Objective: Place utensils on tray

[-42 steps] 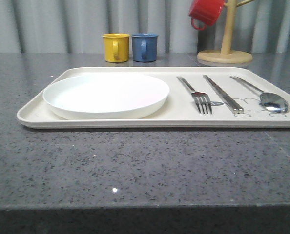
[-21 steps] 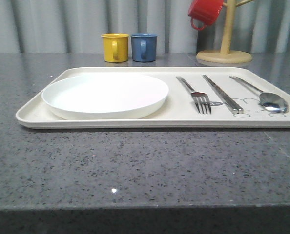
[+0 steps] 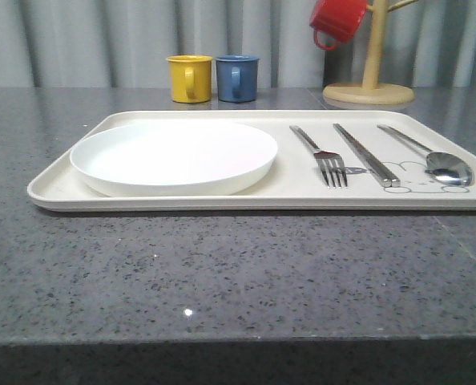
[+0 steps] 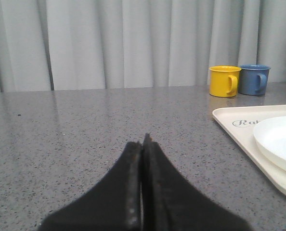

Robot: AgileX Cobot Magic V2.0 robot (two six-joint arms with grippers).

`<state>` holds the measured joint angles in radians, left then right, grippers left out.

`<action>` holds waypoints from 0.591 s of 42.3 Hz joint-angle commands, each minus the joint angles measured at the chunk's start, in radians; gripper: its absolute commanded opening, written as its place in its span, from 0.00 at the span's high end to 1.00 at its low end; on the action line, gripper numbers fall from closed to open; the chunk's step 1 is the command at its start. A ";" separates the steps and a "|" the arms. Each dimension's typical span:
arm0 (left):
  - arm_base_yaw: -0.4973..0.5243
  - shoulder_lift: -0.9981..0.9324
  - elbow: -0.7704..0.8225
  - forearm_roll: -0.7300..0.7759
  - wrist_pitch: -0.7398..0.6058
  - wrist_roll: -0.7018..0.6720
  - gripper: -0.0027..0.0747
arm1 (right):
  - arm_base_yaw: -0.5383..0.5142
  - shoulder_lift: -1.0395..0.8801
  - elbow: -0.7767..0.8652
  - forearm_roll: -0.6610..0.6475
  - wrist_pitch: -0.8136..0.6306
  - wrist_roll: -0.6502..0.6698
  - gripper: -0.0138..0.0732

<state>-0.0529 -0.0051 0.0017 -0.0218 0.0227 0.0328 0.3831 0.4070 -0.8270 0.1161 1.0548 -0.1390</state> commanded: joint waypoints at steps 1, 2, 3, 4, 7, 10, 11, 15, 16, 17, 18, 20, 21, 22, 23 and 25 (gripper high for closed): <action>0.006 -0.021 0.013 0.001 -0.080 -0.003 0.99 | -0.002 0.008 -0.022 0.000 -0.066 -0.002 0.98; 0.006 -0.021 0.013 0.001 -0.080 -0.003 0.99 | -0.002 0.008 -0.022 0.000 -0.066 -0.002 0.98; 0.006 -0.021 0.013 0.001 -0.080 -0.003 0.99 | -0.002 0.008 -0.022 0.000 -0.066 -0.002 0.98; 0.006 -0.021 0.013 0.001 -0.080 -0.003 0.99 | -0.002 0.008 -0.022 0.000 -0.066 -0.002 0.98; 0.006 -0.021 0.013 0.001 -0.080 -0.003 0.99 | -0.002 0.008 -0.022 0.000 -0.066 -0.002 0.98; 0.006 -0.021 0.013 0.001 -0.080 -0.003 0.99 | -0.002 0.008 -0.022 0.000 -0.066 -0.002 0.98; 0.006 -0.021 0.013 0.001 -0.080 -0.003 0.99 | -0.002 0.008 -0.022 0.000 -0.066 -0.002 0.98; 0.006 -0.021 0.013 0.001 -0.080 -0.003 0.99 | -0.002 0.008 -0.022 0.000 -0.066 -0.002 0.98; 0.006 -0.021 0.013 0.001 -0.080 -0.003 0.99 | -0.002 0.008 -0.022 0.000 -0.066 -0.002 0.98; 0.006 -0.021 0.013 0.001 -0.080 -0.003 0.99 | -0.002 0.008 -0.022 0.000 -0.066 -0.002 0.98; 0.006 -0.021 0.013 0.001 -0.080 -0.003 0.99 | -0.002 0.008 -0.022 0.000 -0.066 -0.002 0.98; 0.006 -0.021 0.013 0.001 -0.080 -0.003 0.99 | -0.002 0.008 -0.022 0.000 -0.066 -0.002 0.98; 0.006 -0.021 0.013 0.001 -0.080 -0.003 0.99 | -0.002 0.008 -0.022 0.000 -0.066 -0.002 0.98; 0.006 -0.021 0.013 0.001 -0.080 -0.003 0.99 | -0.002 0.008 -0.022 0.000 -0.066 -0.002 0.98; 0.006 -0.021 0.013 0.001 -0.080 -0.003 0.99 | -0.002 0.008 -0.022 0.000 -0.066 -0.002 0.98; 0.006 -0.021 0.013 0.001 -0.080 -0.003 0.99 | -0.010 -0.016 -0.003 -0.010 -0.084 -0.002 0.98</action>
<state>-0.0529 -0.0051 0.0017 -0.0218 0.0227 0.0328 0.3831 0.4006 -0.8198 0.1161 1.0506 -0.1390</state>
